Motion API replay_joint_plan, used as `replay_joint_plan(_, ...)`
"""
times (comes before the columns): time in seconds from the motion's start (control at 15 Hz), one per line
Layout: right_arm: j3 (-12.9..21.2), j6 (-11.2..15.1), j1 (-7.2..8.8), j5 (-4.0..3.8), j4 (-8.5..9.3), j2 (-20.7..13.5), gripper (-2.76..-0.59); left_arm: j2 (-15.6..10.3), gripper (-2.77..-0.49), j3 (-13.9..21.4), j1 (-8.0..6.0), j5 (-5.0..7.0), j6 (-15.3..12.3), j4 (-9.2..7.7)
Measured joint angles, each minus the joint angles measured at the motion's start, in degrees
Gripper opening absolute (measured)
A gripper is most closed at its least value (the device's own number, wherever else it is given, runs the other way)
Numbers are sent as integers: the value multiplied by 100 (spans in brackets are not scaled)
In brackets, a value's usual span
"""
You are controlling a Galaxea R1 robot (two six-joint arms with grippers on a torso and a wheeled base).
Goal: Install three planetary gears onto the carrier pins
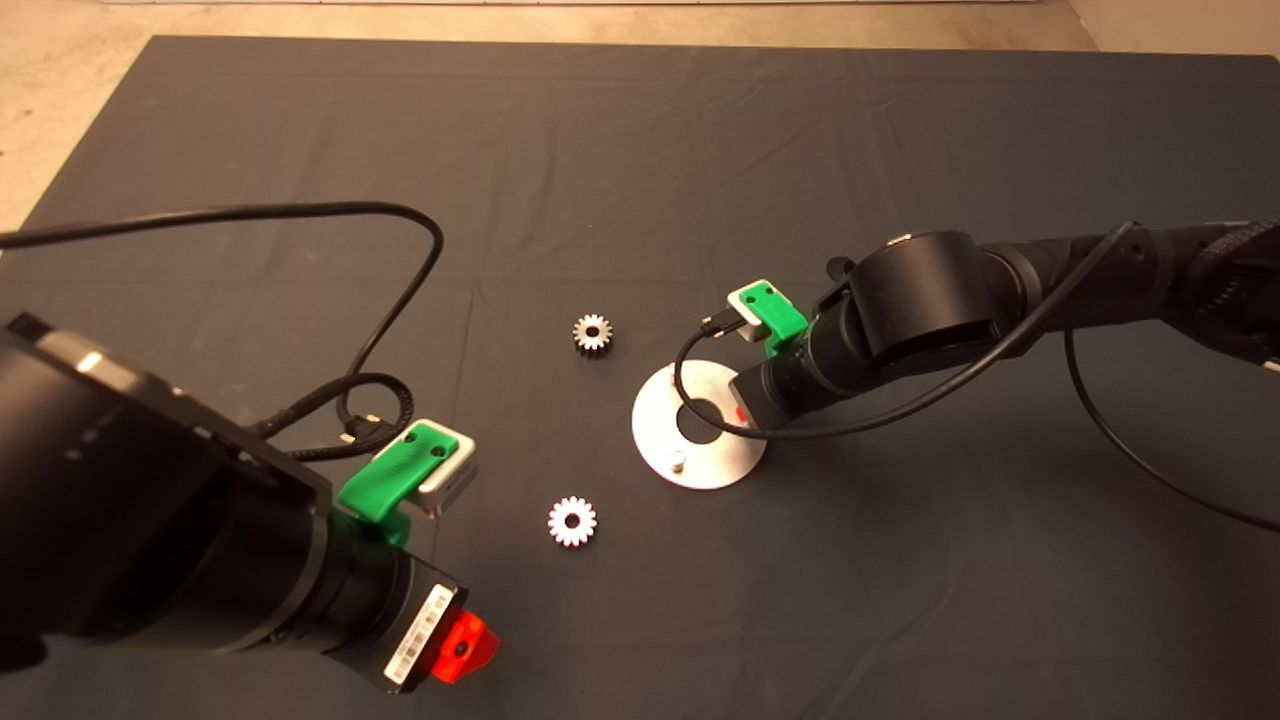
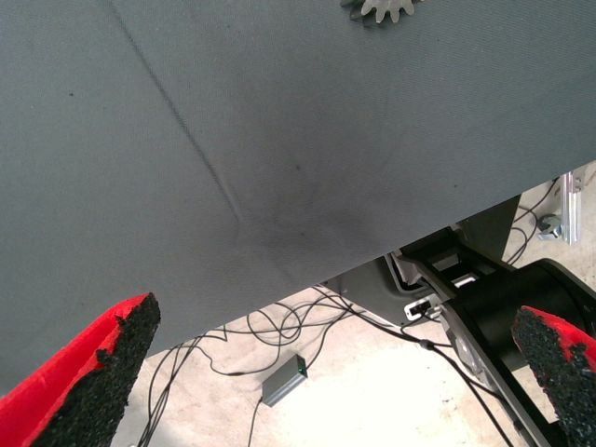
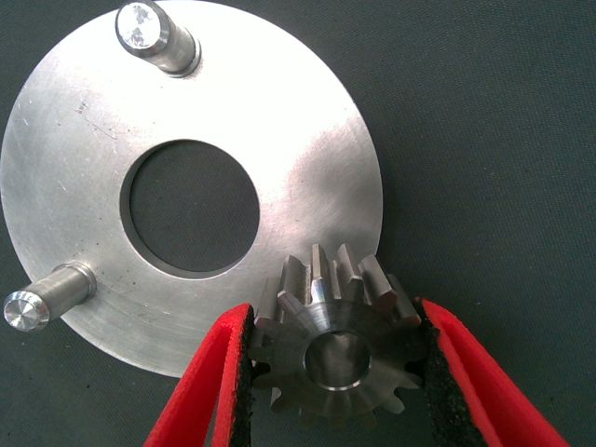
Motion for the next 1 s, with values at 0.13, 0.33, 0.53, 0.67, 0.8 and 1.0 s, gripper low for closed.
replay_joint_plan(0.13, 0, -2, 0, 2, -1, 2, -234, 0, -50, 0, 0, 0, 1, 0)
replay_joint_plan(0.33, 0, -2, -1, 2, 1, 2, -234, 0, -50, 0, 0, -2, 1, -1)
replay_joint_plan(0.53, 2, -2, -17, 5, -2, 2, -234, 0, -50, 0, 0, 0, 1, 0)
replay_joint_plan(0.67, 5, -2, -65, 10, 1, 5, -234, 0, -50, 0, 0, -2, 1, 0)
replay_joint_plan(0.8, 5, -2, -80, 7, 1, 2, -234, -17, -50, 0, 0, 2, 1, 0)
replay_joint_plan(1.0, 5, -2, -83, 2, 1, 5, -233, -17, -50, 0, 0, 0, 1, -2)
